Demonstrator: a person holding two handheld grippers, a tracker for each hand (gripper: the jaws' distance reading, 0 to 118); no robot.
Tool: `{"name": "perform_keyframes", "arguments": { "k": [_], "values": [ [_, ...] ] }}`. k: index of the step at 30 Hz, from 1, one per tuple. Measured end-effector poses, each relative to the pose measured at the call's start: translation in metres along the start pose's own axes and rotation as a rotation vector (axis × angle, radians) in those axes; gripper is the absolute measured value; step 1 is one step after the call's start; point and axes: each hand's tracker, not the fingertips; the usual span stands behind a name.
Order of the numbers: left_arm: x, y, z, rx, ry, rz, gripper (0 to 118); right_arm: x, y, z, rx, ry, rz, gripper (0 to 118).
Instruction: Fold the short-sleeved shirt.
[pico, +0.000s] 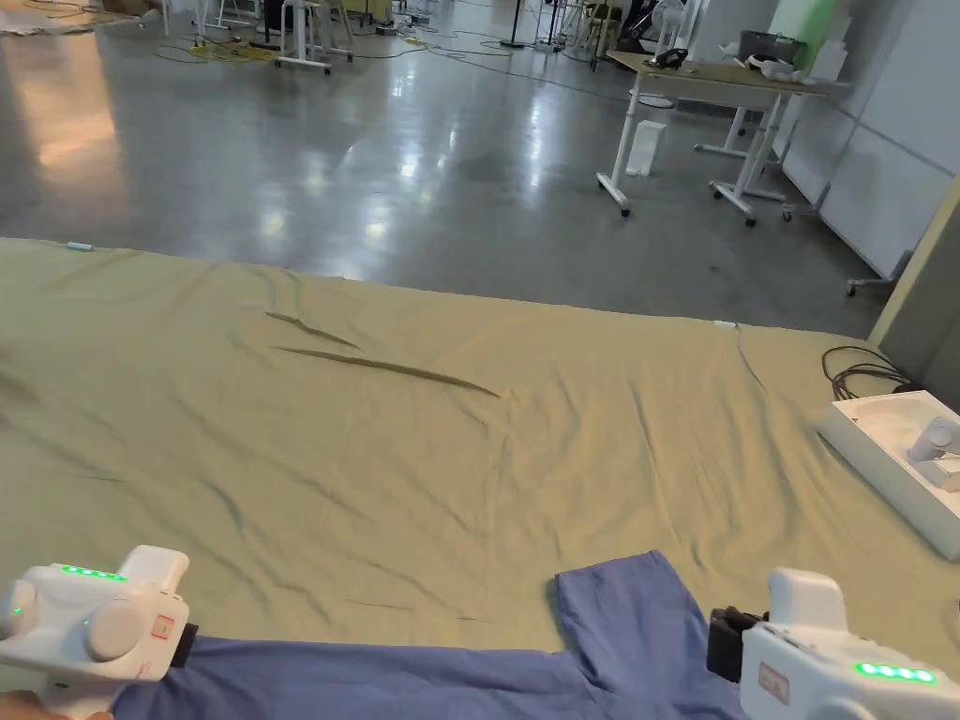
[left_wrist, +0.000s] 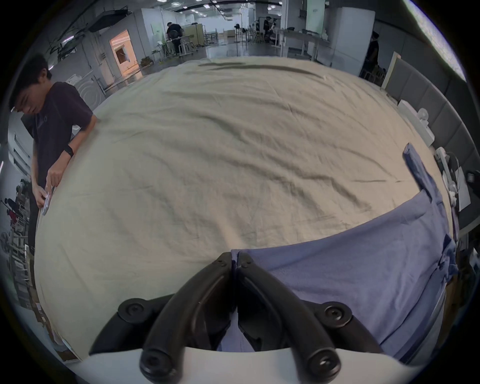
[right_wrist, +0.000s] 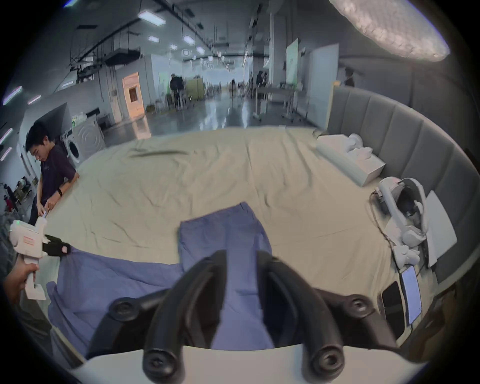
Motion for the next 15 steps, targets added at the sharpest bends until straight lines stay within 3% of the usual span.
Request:
{"name": "perform_keyframes", "arguments": {
  "k": [2, 6, 15],
  "values": [
    [0.000, -0.002, 0.014, 0.045, -0.019, 0.018, 4, 0.012, 0.013, -0.031, -0.103, 0.004, 0.021, 52],
    [-0.003, -0.004, 0.037, 0.124, -0.042, 0.046, 4, 0.028, 0.026, -0.088, -0.261, 0.000, 0.046, 60],
    [-0.001, -0.015, 0.056, 0.182, -0.040, 0.078, 4, 0.040, 0.022, -0.175, -0.494, 0.036, -0.008, 61]
  ]
}}
